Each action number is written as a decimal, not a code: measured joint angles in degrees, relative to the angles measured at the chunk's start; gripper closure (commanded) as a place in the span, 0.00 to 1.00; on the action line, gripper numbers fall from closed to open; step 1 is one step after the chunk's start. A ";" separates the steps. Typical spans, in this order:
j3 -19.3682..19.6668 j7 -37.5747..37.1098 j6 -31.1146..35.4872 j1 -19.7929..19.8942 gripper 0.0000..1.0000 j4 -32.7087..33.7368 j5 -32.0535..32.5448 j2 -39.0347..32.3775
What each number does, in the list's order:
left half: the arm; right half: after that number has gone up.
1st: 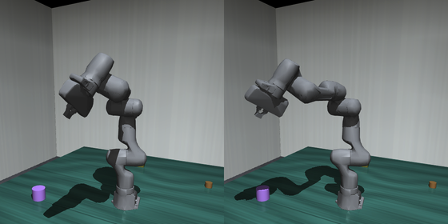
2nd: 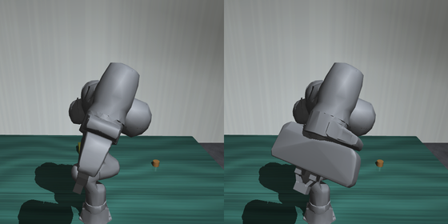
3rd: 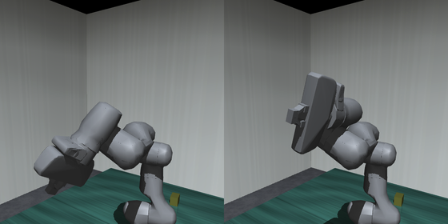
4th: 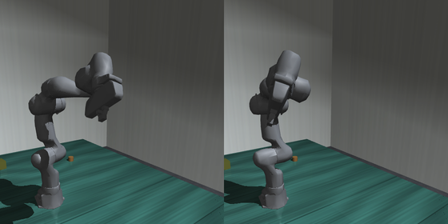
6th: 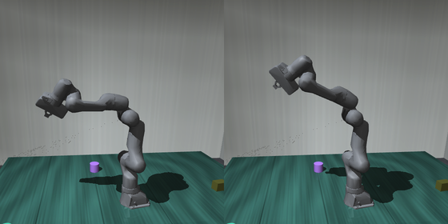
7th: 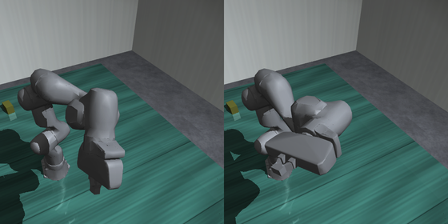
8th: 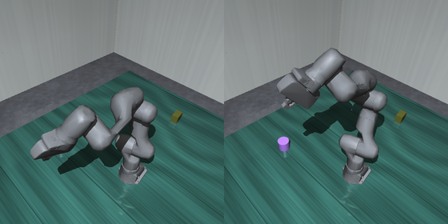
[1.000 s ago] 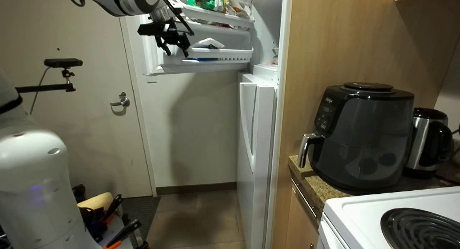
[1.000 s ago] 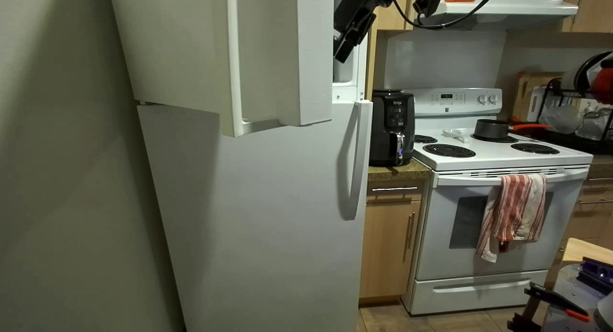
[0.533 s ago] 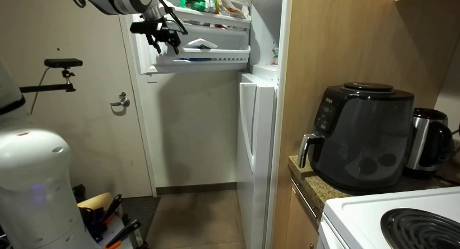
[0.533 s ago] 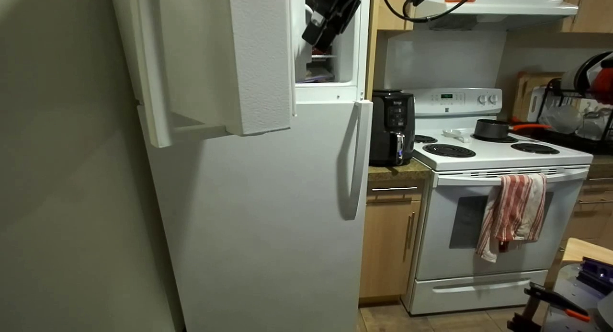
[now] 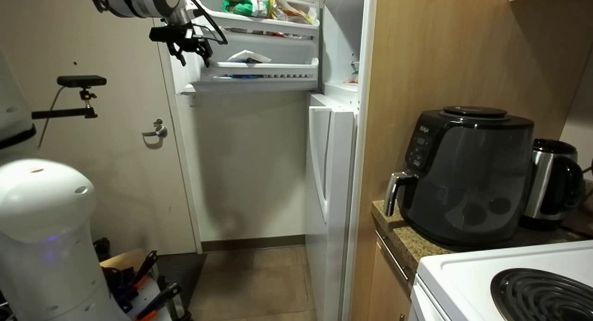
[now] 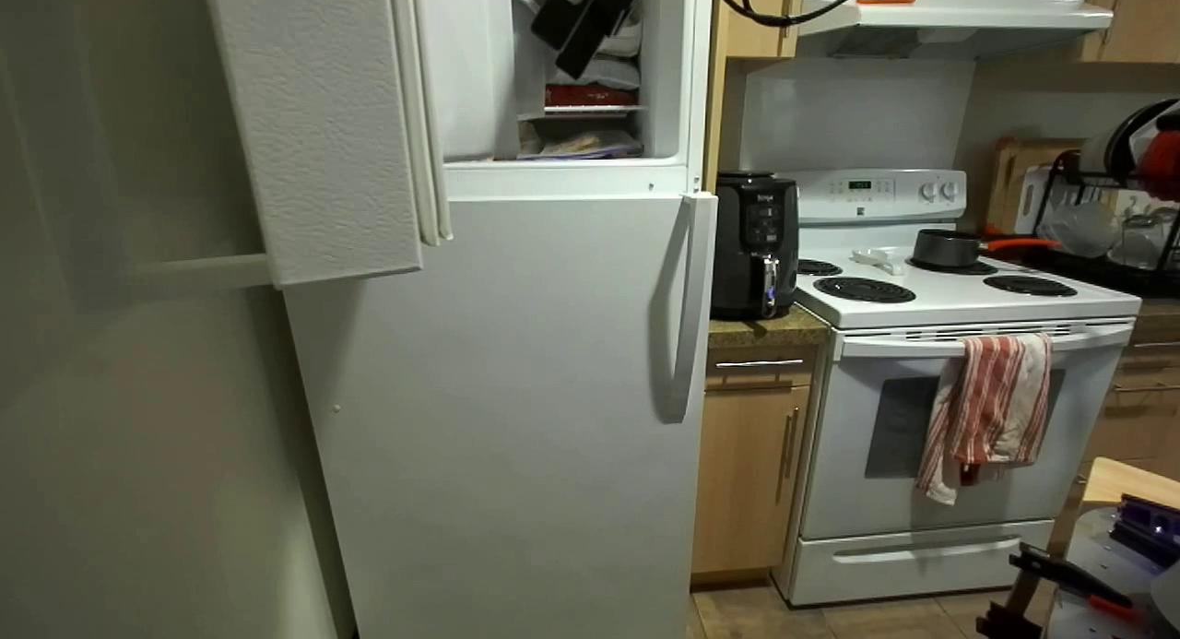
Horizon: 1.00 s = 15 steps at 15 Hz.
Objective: Open the top door on the fridge
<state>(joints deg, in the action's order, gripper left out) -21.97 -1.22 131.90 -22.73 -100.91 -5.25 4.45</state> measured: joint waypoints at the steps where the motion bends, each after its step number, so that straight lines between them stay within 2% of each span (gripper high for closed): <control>1: -0.56 0.46 0.01 -0.52 0.00 0.64 0.00 -0.53; 15: -4.07 6.97 1.27 -3.57 0.00 13.25 0.49 -6.62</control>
<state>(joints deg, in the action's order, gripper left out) -26.05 5.74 133.17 -26.31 -87.66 -4.76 -2.17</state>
